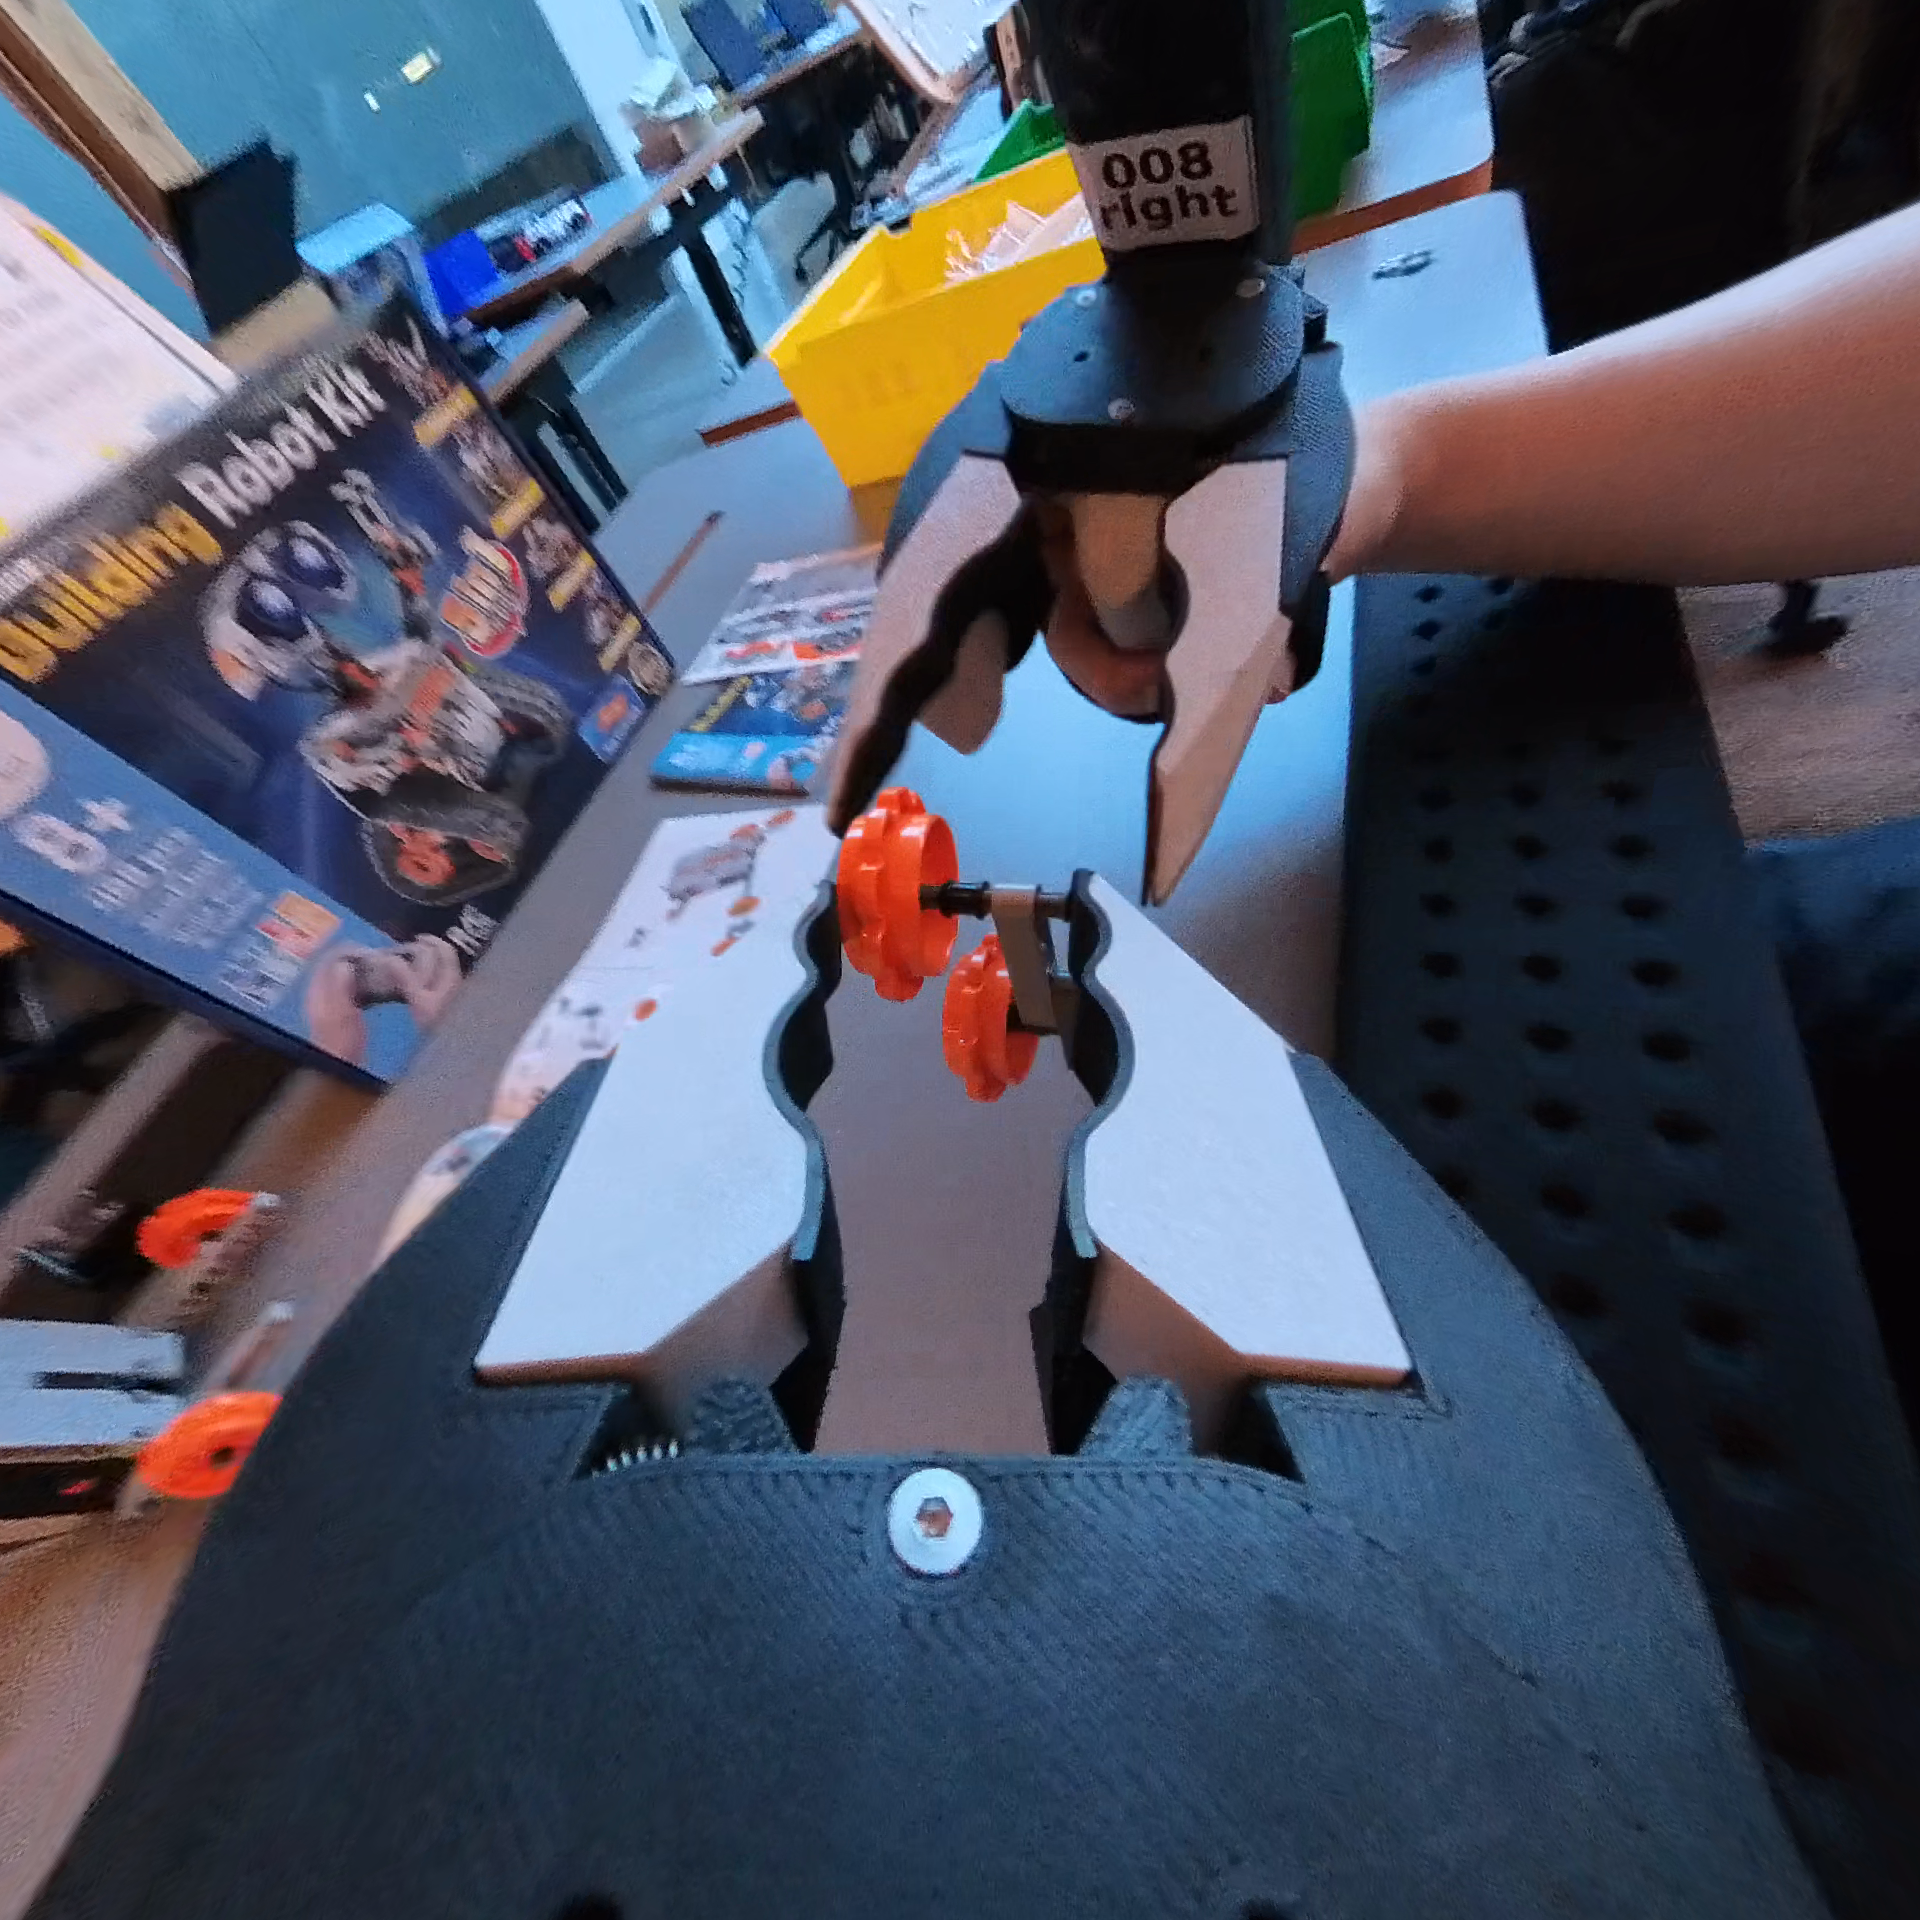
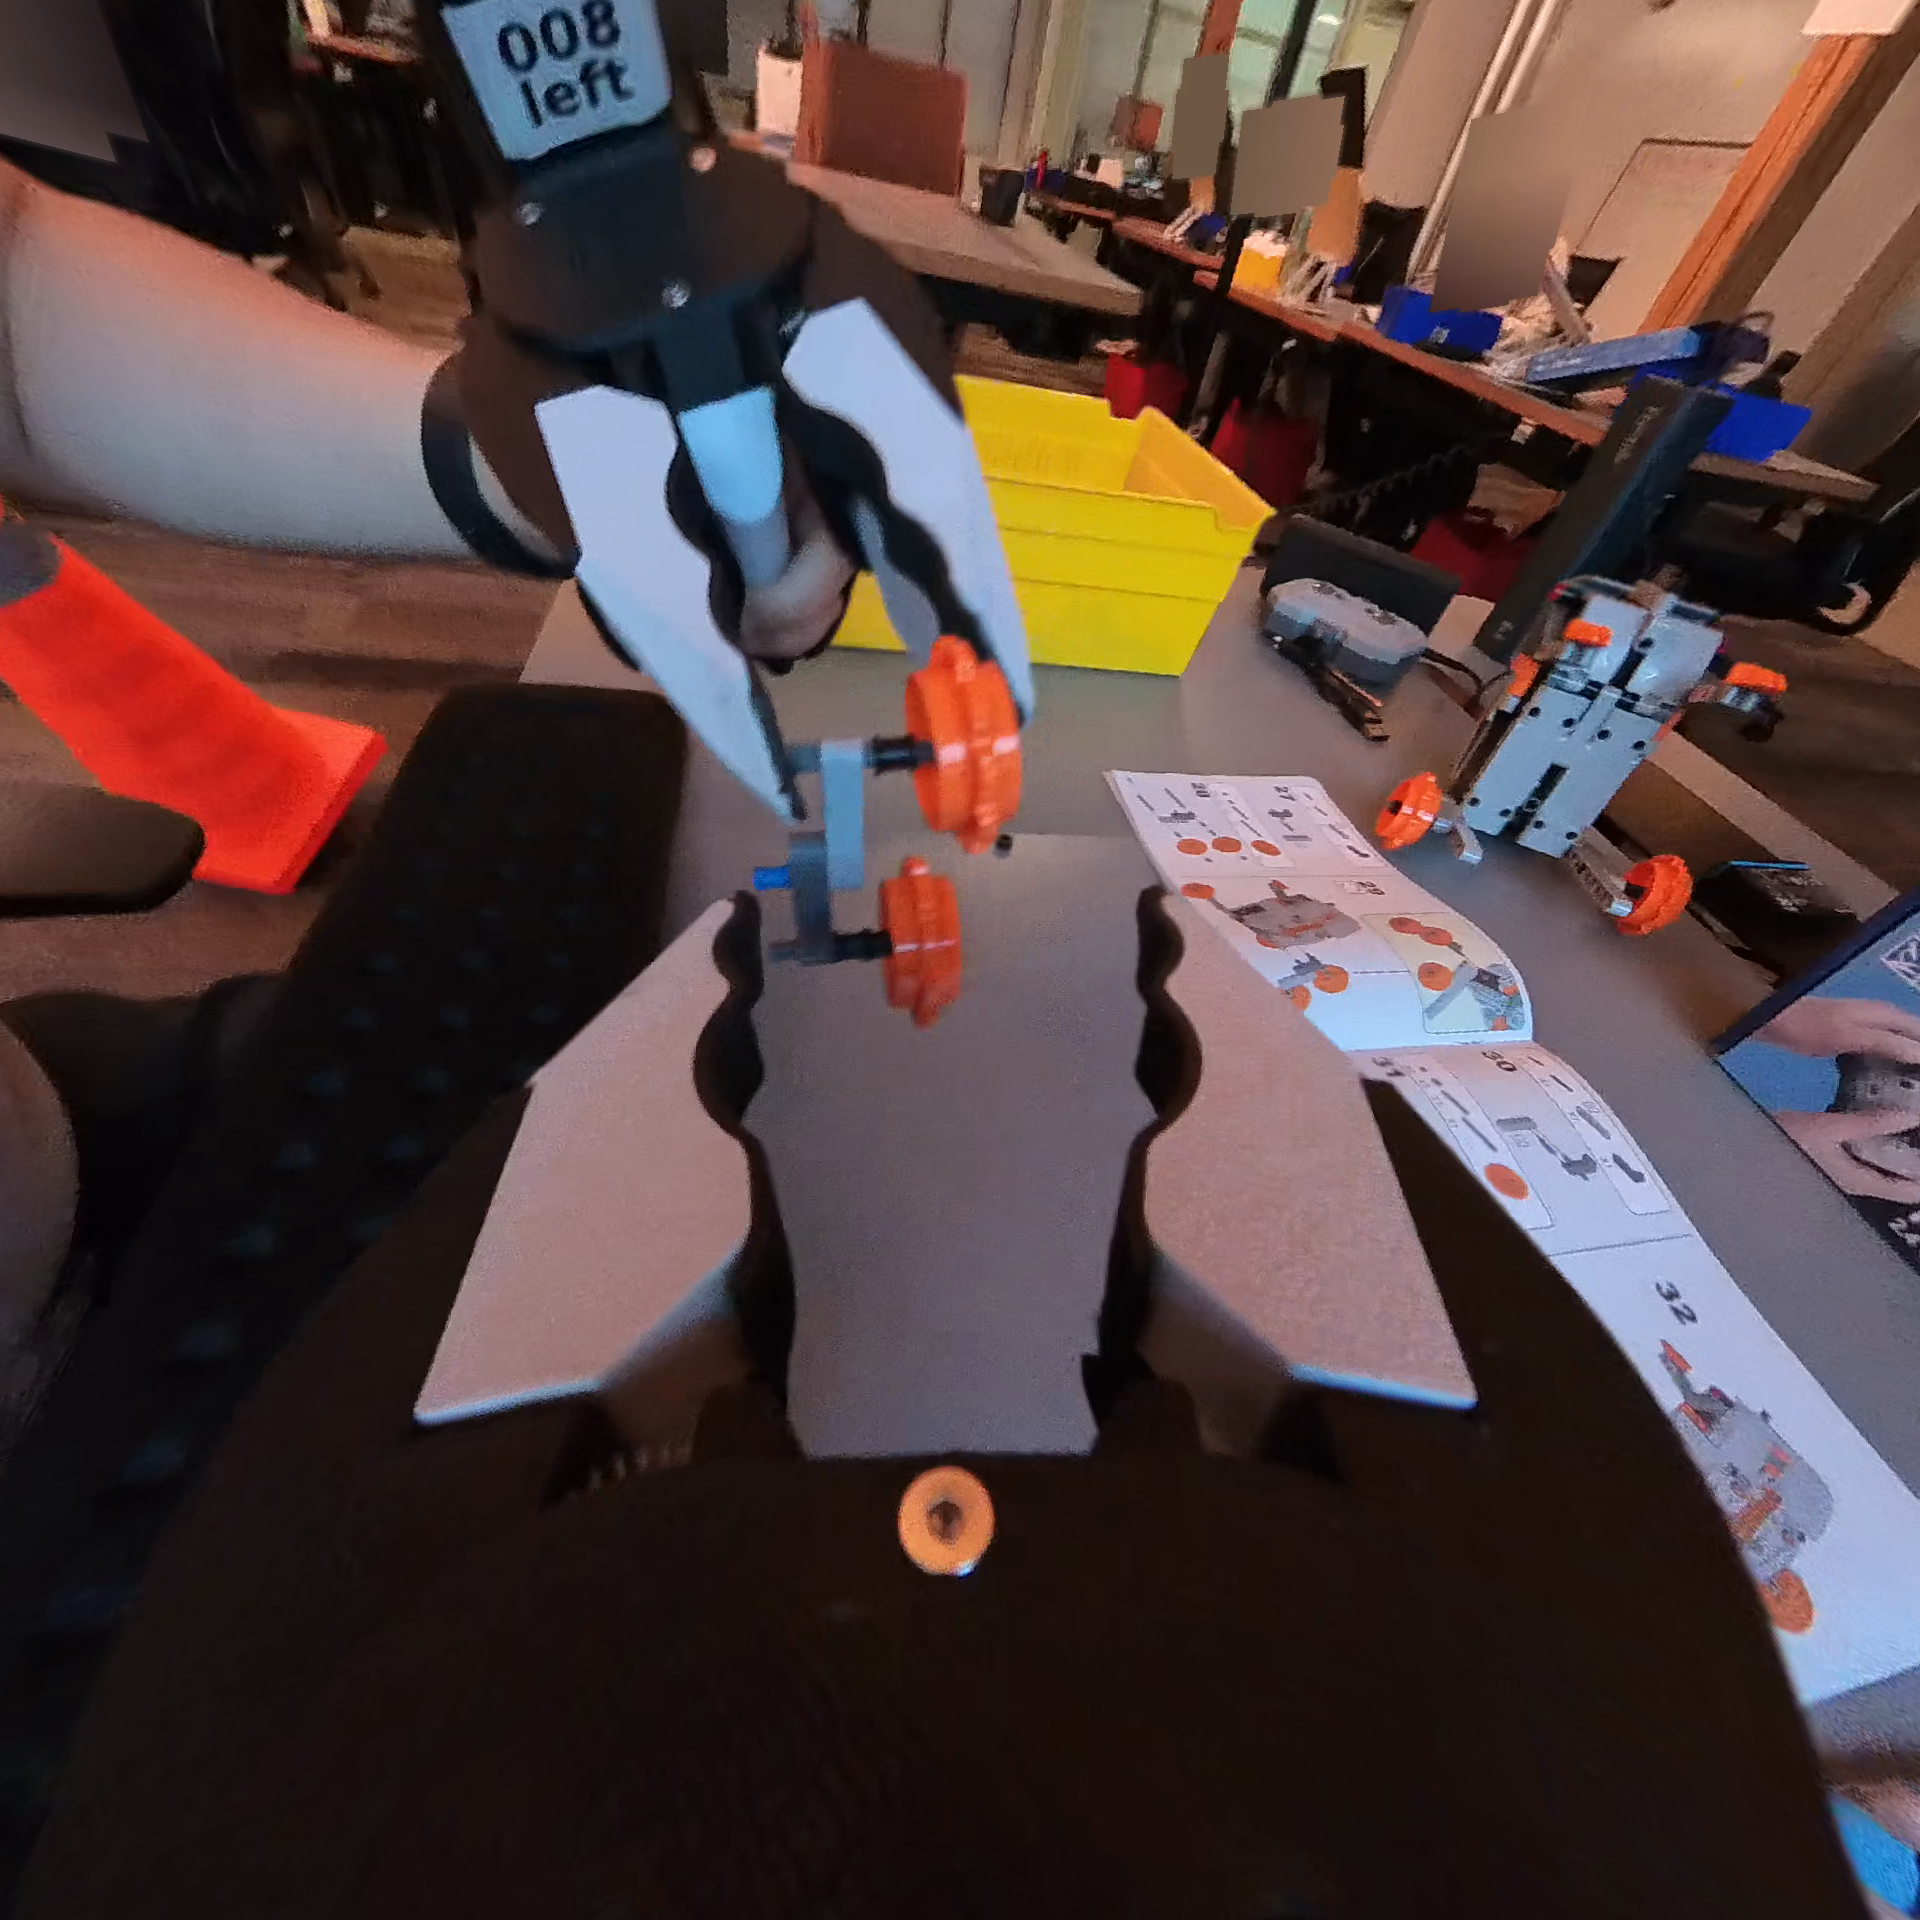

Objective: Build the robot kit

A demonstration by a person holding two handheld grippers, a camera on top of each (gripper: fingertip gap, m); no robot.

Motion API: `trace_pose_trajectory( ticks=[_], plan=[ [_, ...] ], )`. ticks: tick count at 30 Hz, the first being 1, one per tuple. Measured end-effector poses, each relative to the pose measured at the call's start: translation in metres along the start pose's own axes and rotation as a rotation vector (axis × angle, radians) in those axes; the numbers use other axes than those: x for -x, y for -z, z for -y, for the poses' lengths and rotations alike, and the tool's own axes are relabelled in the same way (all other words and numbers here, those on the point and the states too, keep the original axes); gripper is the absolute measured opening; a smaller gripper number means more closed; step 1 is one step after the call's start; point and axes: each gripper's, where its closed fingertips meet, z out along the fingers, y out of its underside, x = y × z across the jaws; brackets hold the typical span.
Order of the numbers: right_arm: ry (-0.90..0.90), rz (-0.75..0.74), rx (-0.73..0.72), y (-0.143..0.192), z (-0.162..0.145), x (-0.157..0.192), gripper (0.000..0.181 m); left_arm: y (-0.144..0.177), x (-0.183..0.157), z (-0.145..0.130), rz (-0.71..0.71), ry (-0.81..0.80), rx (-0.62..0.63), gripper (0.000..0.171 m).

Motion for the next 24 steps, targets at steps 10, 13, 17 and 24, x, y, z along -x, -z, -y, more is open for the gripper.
trace_pose_trajectory(
  ticks=[10, 13, 17, 24],
  plan=[
    [-0.279, 0.255, 0.062, -0.03, -0.04, 0.008, 0.037, -0.023, 0.002, -0.035, -0.073, 0.166, -0.014, 0.042],
    [-0.237, 0.213, 0.104, -0.031, -0.052, 0.003, 0.032, -0.028, 0.002, -0.045, -0.057, 0.131, -0.003, 0.043],
    [-0.226, 0.195, 0.224, -0.033, -0.074, 0.001, 0.032, -0.037, -0.003, -0.063, -0.017, 0.073, 0.019, 0.043],
    [-0.261, 0.107, 0.261, -0.023, -0.08, -0.007, 0.027, -0.035, -0.002, -0.08, 0.024, 0.029, 0.066, 0.043]
  ],
)
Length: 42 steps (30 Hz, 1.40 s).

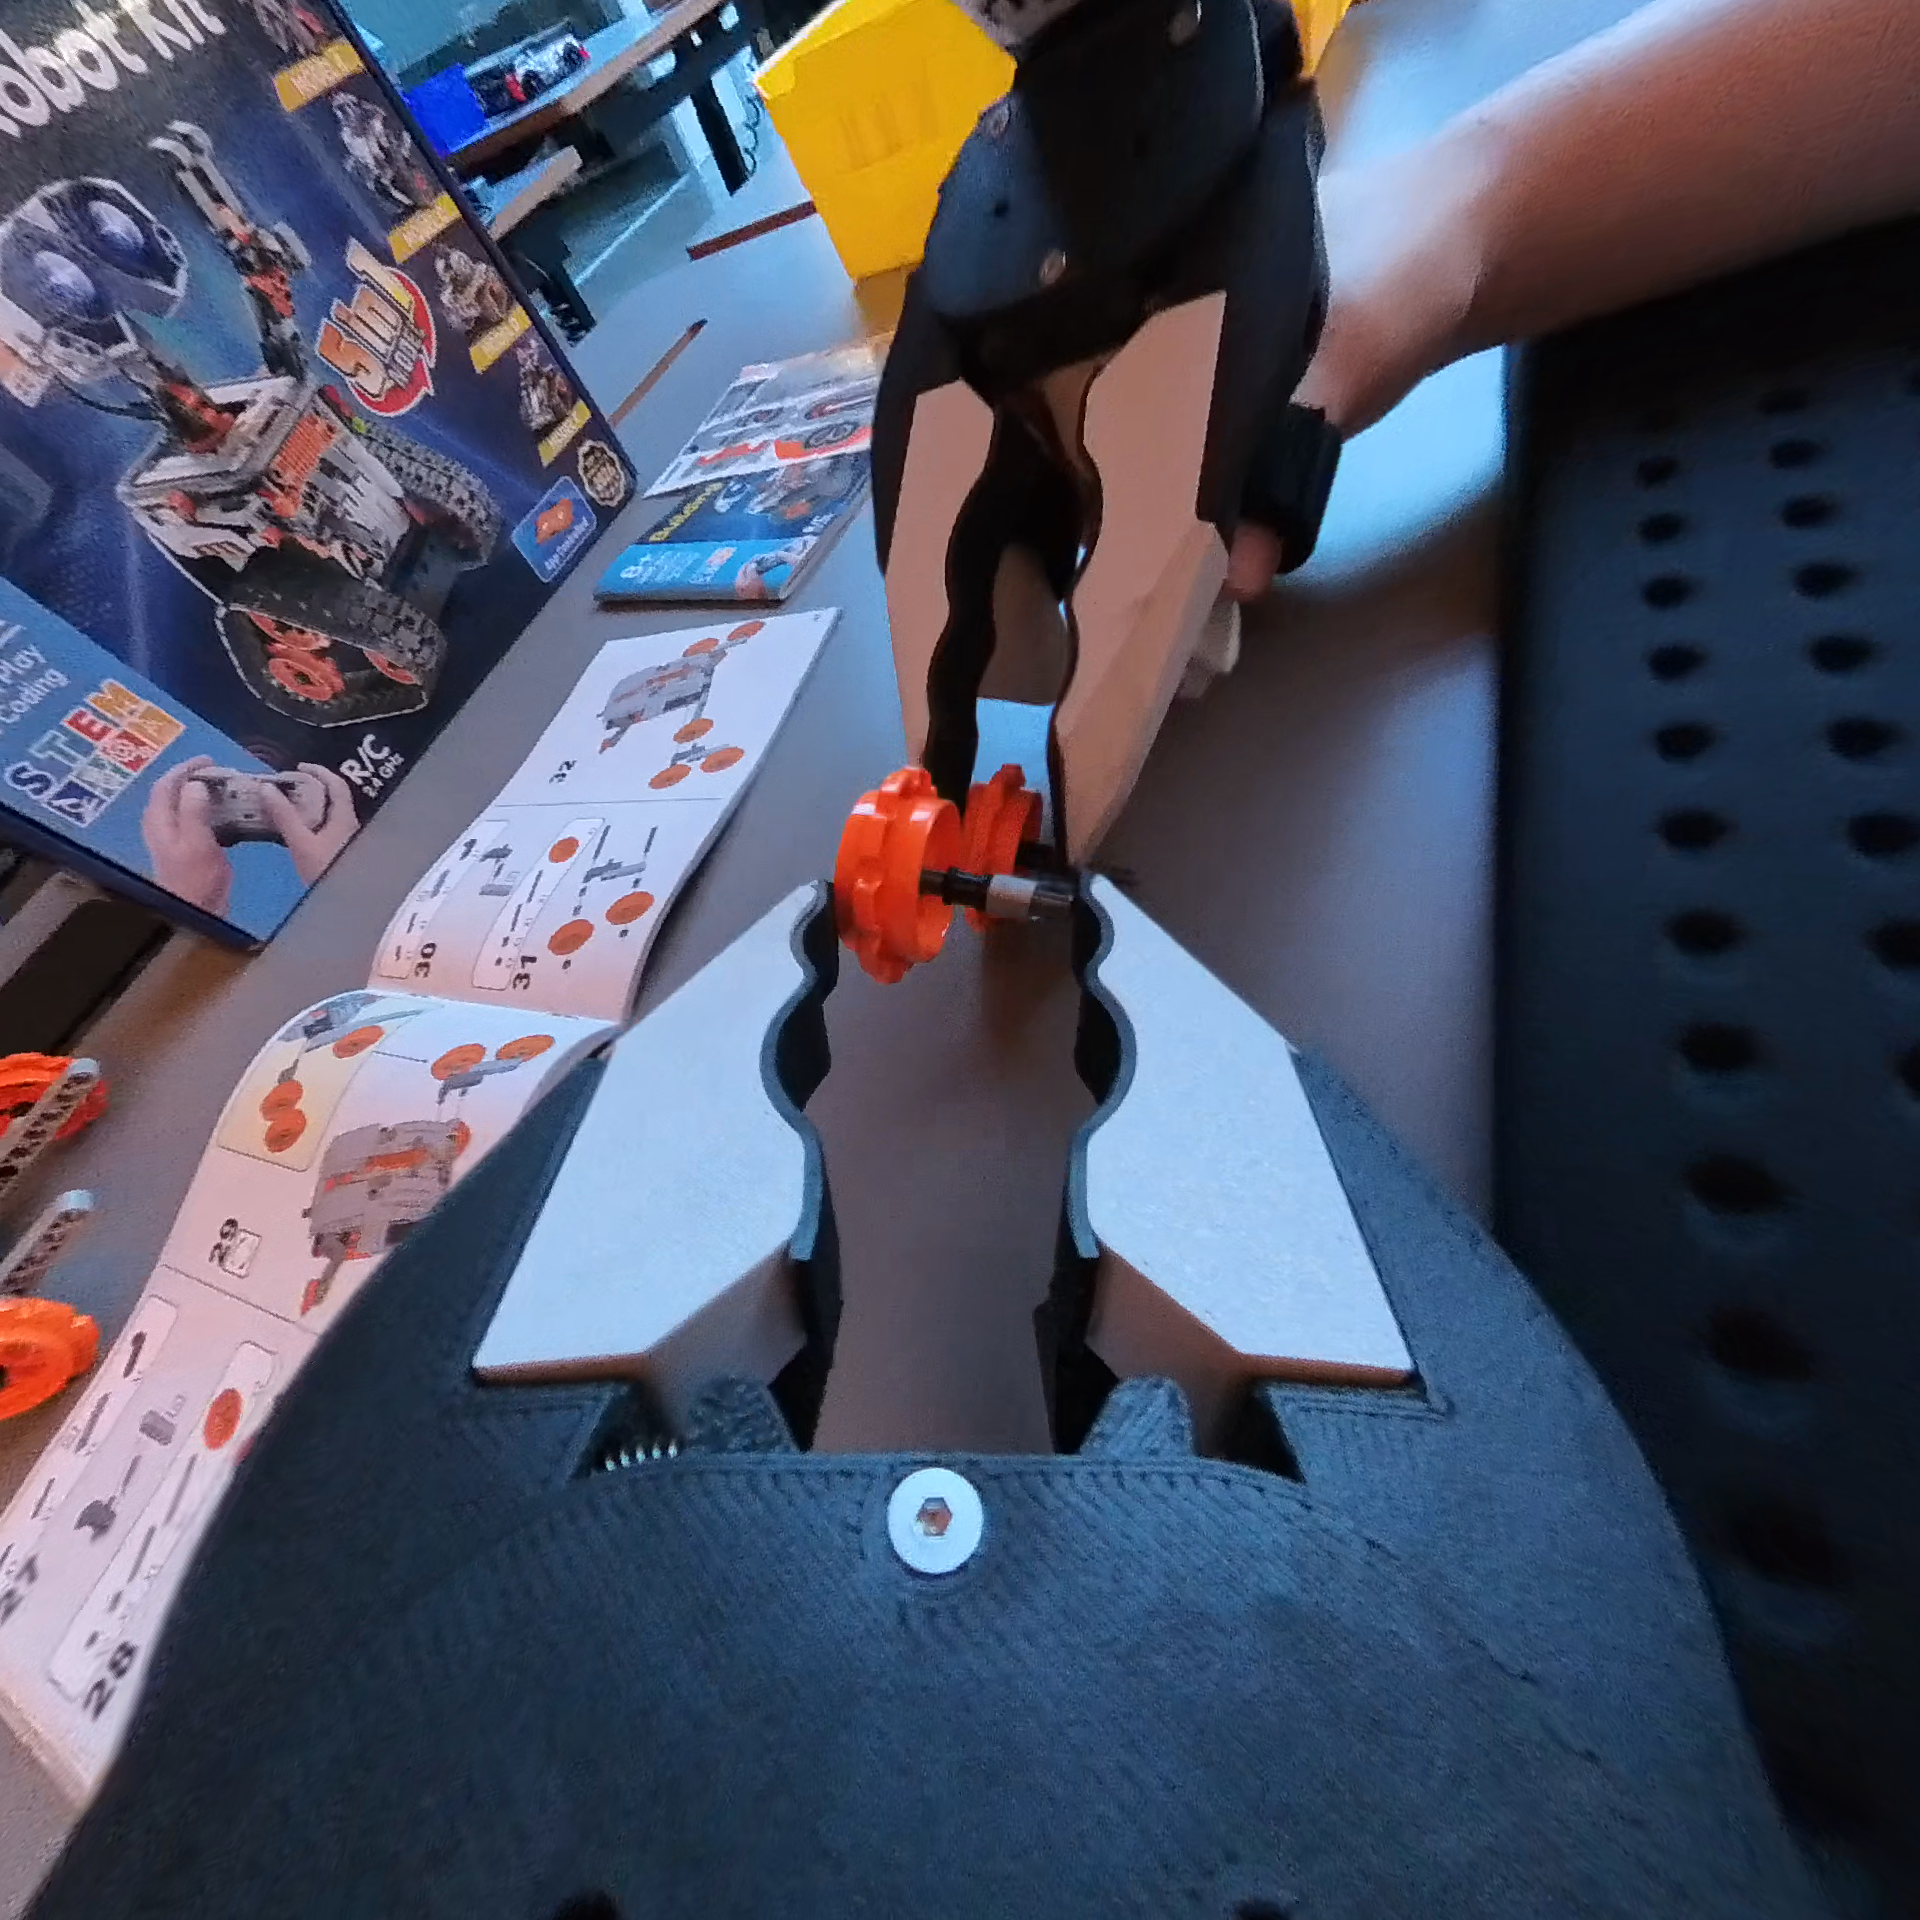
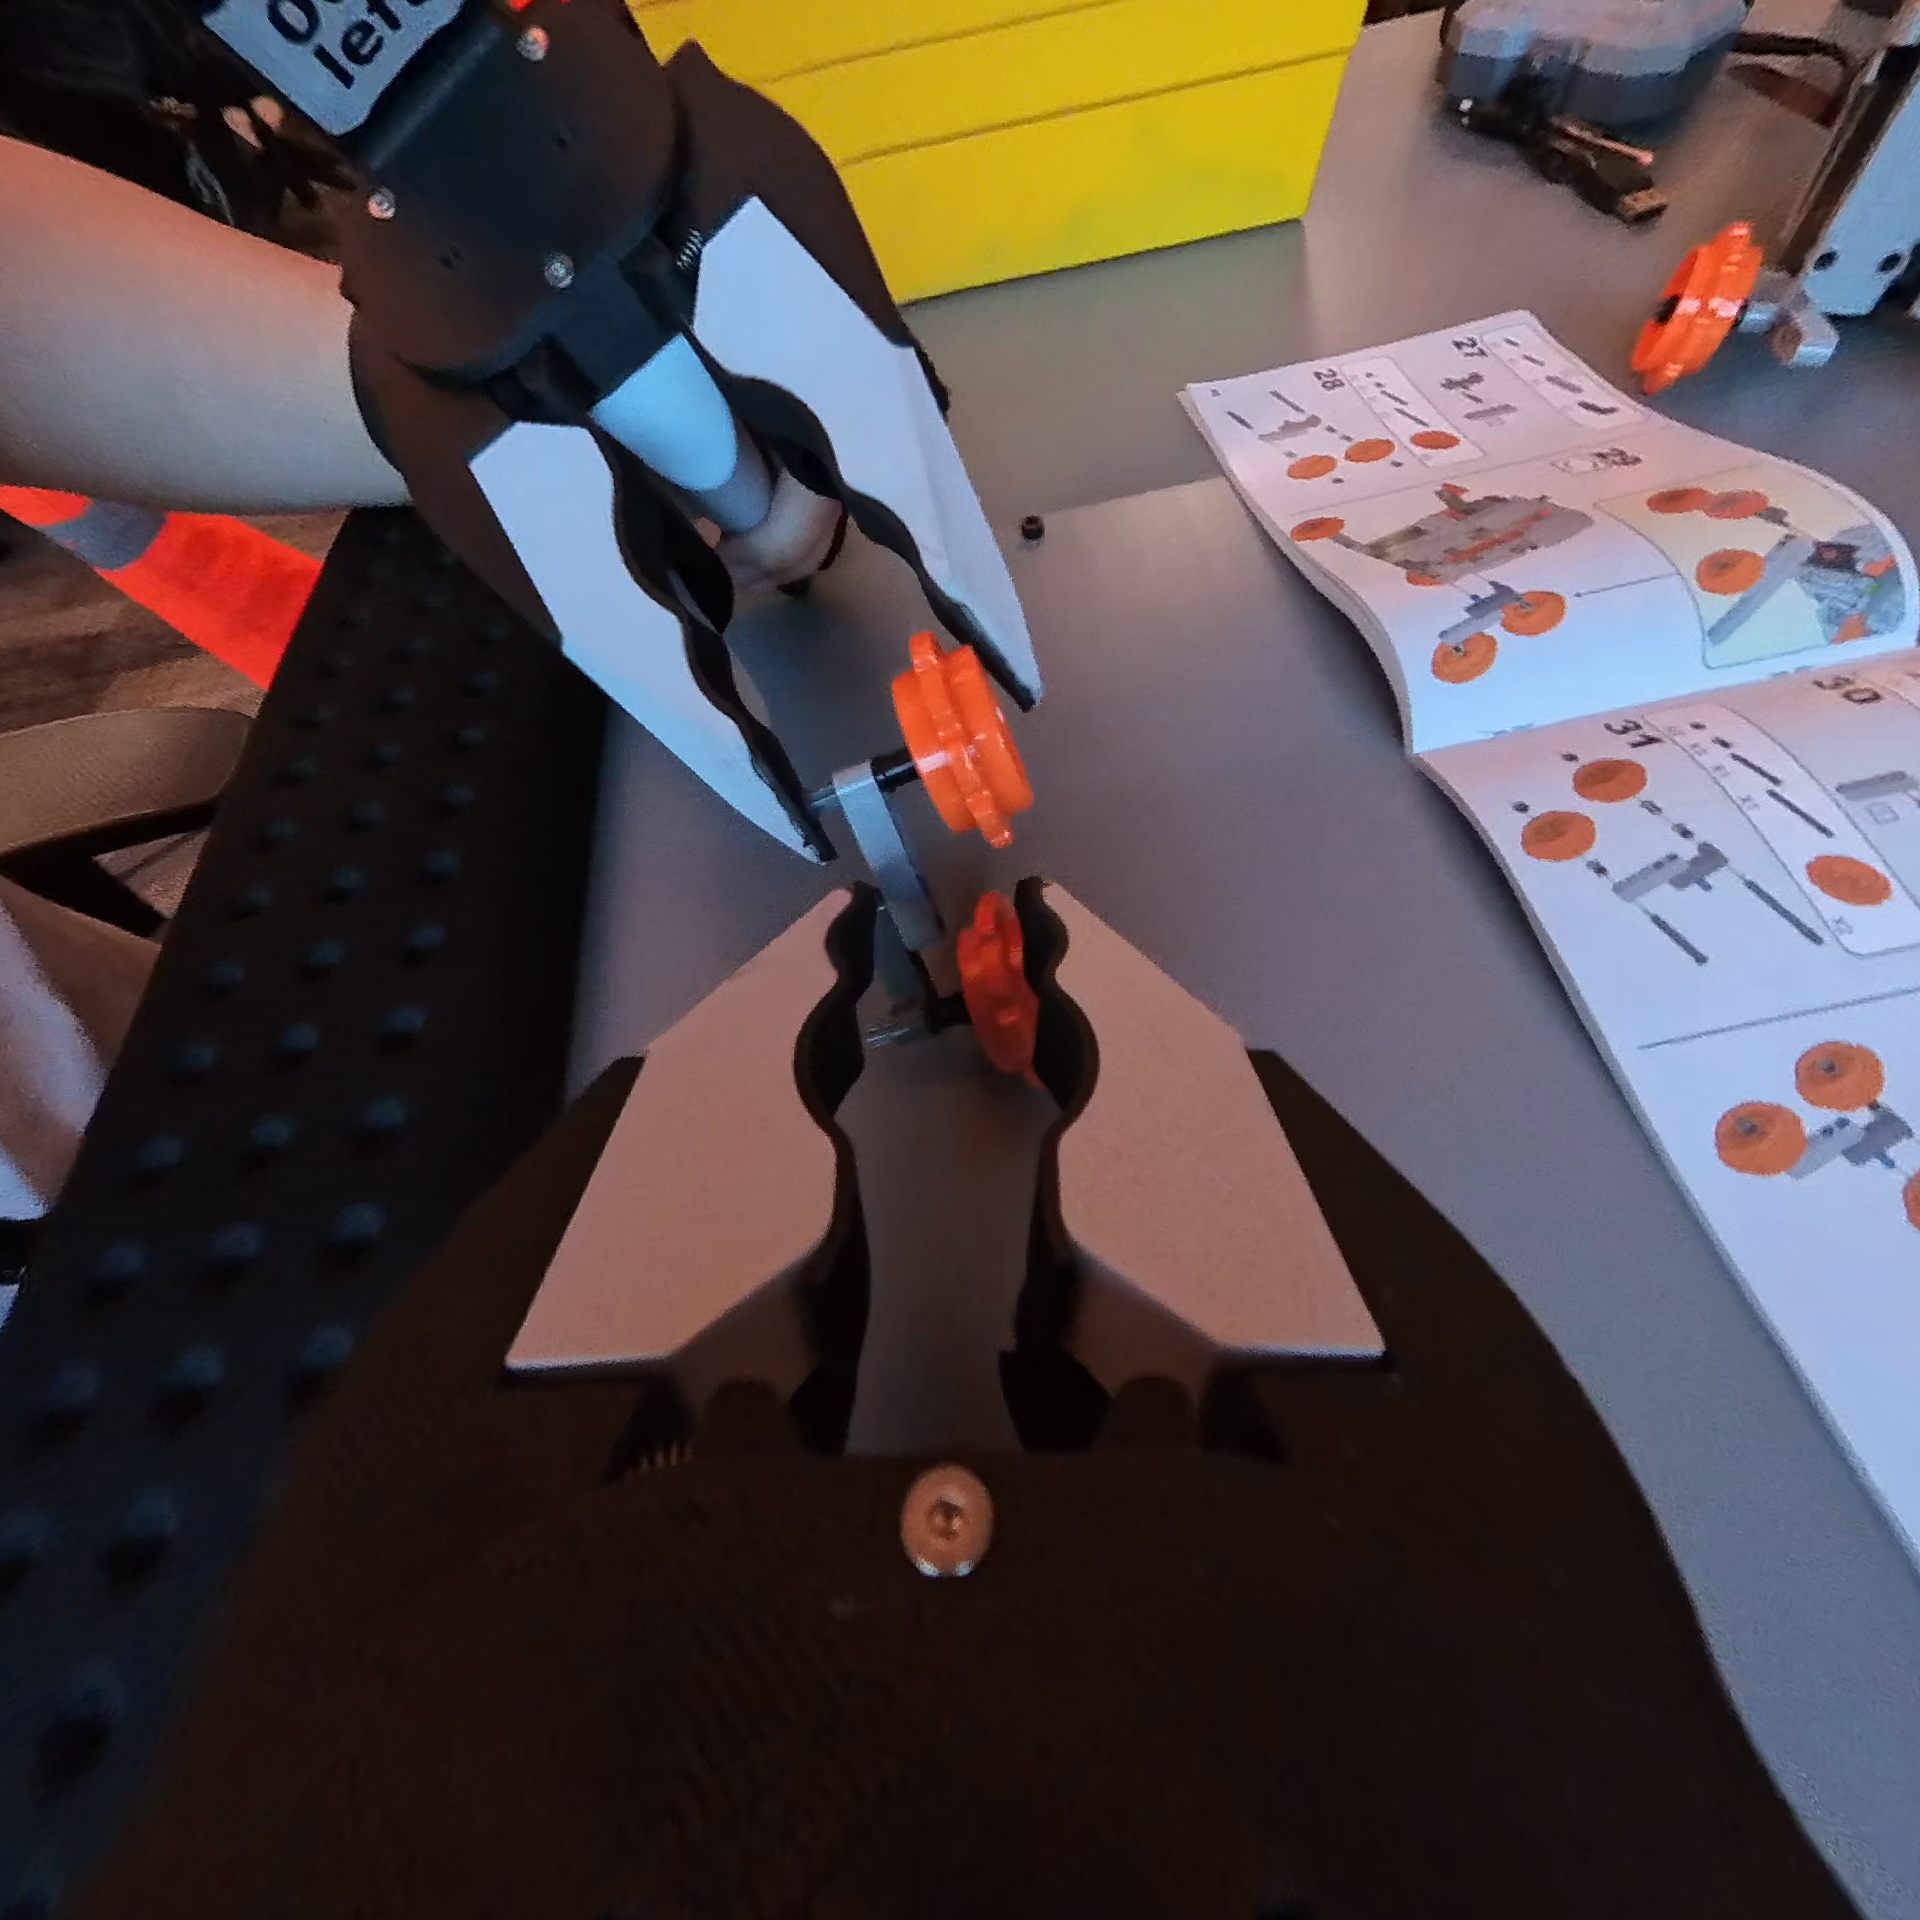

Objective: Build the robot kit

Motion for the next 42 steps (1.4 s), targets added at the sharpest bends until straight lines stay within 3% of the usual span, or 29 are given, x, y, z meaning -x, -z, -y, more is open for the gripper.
trace_pose_trajectory(
  ticks=[4, 7, 11, 15, 21, 27, 35, 42],
  plan=[
    [0.043, -0.064, 0.018, 0.01, -0.001, -0.008, 0.022, -0.004, 0.004, -0.006, 0.024, -0.005, 0.033, 0.043],
    [0.112, 0.025, -0.052, 0.011, 0.016, 0.013, 0.018, -0.004, 0.005, -0.001, 0.01, 0.025, 0.002, 0.043],
    [0.24, -0.026, 0.091, -0.003, -0.002, 0.012, 0.023, -0.003, 0.003, 0.007, -0.016, 0.033, -0.034, 0.043],
    [0.335, 0.005, 0.093, -0.007, -0.005, 0.021, 0.021, -0.002, 0.0, 0.009, -0.041, 0.026, -0.039, 0.043],
    [0.319, 0.071, 0.031, -0.001, -0.001, 0.026, 0.017, -0.003, -0.003, 0.019, -0.074, 0.031, -0.044, 0.042],
    [0.315, 0.081, 0.062, 0.004, -0.005, 0.027, 0.026, -0.007, -0.005, 0.023, -0.102, -0.005, -0.016, 0.042],
    [0.146, 0.048, 0.082, 0.039, -0.011, 0.006, 0.022, -0.017, -0.003, 0.028, -0.129, -0.037, 0.025, 0.042],
    [0.13, 0.008, -0.012, 0.024, 0.004, 0.004, 0.03, -0.023, 0.004, 0.037, -0.16, -0.012, 0.038, 0.043]
  ],
)
